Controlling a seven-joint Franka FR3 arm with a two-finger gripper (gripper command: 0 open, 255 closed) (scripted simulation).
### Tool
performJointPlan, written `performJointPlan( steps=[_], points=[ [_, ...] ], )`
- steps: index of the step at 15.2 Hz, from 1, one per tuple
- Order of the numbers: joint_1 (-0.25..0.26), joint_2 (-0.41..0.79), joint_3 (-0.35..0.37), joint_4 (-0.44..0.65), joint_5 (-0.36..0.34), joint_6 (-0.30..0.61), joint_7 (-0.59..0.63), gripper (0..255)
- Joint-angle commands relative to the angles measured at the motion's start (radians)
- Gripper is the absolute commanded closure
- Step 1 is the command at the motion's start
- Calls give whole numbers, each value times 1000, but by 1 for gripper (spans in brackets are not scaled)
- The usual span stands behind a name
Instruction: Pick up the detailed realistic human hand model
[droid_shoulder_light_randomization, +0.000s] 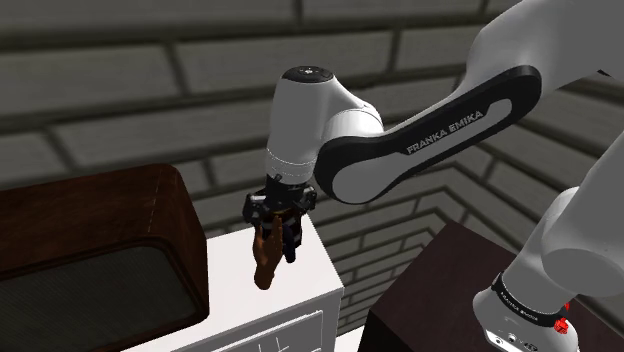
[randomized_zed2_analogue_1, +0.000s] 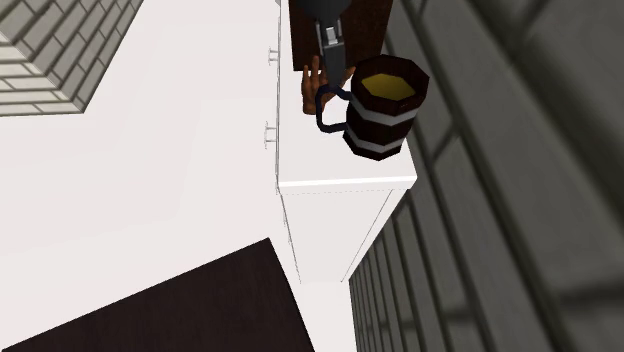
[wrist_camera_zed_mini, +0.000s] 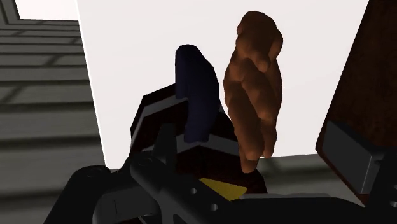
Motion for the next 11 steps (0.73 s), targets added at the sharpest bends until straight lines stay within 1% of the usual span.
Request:
performJointPlan(
  steps=[1,2,11],
  points=[
    [0,2,0,-10,-2,12,2,0],
    [1,1,1,-9,-2,10,3,255],
    [0,2,0,-10,-2,12,2,255]
  ],
)
